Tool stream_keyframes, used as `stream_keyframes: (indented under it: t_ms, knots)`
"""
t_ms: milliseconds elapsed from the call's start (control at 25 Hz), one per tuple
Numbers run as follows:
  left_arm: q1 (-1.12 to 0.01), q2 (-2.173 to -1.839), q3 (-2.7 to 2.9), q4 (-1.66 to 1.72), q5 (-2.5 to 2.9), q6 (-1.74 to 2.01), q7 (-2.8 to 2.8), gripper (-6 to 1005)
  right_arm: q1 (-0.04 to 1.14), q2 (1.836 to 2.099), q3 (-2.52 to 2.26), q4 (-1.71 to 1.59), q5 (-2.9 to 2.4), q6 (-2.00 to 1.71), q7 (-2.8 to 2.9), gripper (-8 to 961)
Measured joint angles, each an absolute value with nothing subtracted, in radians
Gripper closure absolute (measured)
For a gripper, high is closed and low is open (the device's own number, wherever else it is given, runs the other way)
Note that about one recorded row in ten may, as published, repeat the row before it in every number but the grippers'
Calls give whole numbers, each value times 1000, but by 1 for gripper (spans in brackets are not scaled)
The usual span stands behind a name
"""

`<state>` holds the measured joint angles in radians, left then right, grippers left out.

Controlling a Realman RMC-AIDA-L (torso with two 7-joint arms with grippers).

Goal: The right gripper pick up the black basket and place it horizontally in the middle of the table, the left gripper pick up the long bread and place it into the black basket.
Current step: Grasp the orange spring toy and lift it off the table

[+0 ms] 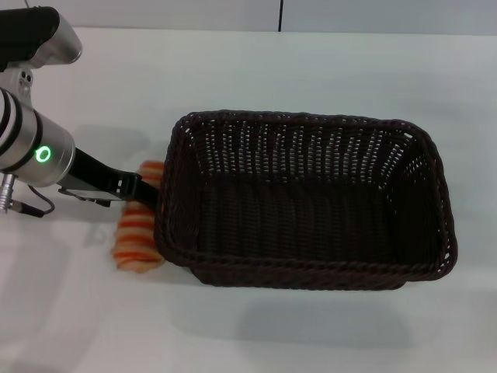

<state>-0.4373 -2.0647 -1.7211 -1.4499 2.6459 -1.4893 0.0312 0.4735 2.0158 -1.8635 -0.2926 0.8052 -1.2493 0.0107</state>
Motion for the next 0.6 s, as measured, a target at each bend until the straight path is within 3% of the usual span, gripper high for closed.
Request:
stream_keyframes:
  t_ms: [600]
  knots:
    - [-460, -2066, -1700, -1379, 2637, -1447, 42, 269, 478, 2016, -1865, -293, 804, -1249, 11, 644]
